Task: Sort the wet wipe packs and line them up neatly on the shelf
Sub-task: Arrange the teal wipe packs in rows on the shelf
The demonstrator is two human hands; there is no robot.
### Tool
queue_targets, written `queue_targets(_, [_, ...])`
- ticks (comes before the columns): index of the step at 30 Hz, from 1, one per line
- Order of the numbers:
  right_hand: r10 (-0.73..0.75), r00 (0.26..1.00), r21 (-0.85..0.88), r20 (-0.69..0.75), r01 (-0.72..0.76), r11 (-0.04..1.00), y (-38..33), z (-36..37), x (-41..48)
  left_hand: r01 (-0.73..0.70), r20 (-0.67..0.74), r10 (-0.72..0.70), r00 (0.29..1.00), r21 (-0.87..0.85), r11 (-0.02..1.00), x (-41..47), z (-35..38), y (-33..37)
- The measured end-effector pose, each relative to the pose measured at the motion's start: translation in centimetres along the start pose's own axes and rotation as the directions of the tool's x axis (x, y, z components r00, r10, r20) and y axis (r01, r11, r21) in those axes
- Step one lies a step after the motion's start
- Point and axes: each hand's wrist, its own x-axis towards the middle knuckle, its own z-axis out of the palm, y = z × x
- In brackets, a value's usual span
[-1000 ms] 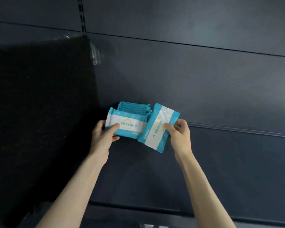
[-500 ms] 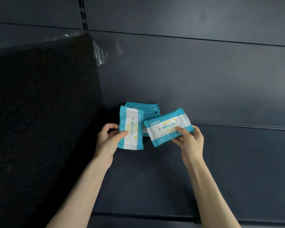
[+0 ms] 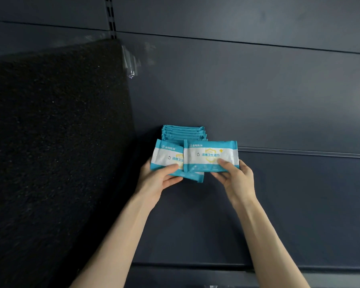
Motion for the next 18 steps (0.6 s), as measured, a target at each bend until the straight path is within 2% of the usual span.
queue_targets(5, [0.052,0.995,-0.077,0.09,-0.045,0.996,0.7,0.3,0.1,0.065,0.211,-0.037,0.977,-0.129,0.99,-0.2,0.0,0.1])
queue_targets(7, [0.064,0.992,-0.131,0.108,-0.05,0.99,0.9,0.4,0.2,0.078,0.25,-0.048,0.967,-0.114,0.99,-0.3,-0.3,0.3])
queue_targets(9, [0.047,0.994,-0.187,0.101,-0.027,0.982,1.2,0.6,0.4,0.016,0.231,-0.021,0.973,0.025,1.0,-0.2,-0.5,0.6])
queue_targets(12, [-0.021,0.994,-0.313,0.107,0.054,0.948,1.7,1.3,0.6,-0.124,0.124,0.093,0.988,0.265,0.956,0.2,-0.5,0.7])
queue_targets(15, [-0.105,0.984,-0.475,0.146,0.163,0.865,2.2,2.1,0.7,-0.207,0.044,0.205,0.978,0.35,0.914,1.1,-0.3,0.5])
queue_targets(18, [-0.187,0.963,-0.558,0.192,0.264,0.787,2.7,2.3,1.2,-0.285,0.031,0.306,0.951,0.466,0.838,2.2,-0.5,0.4])
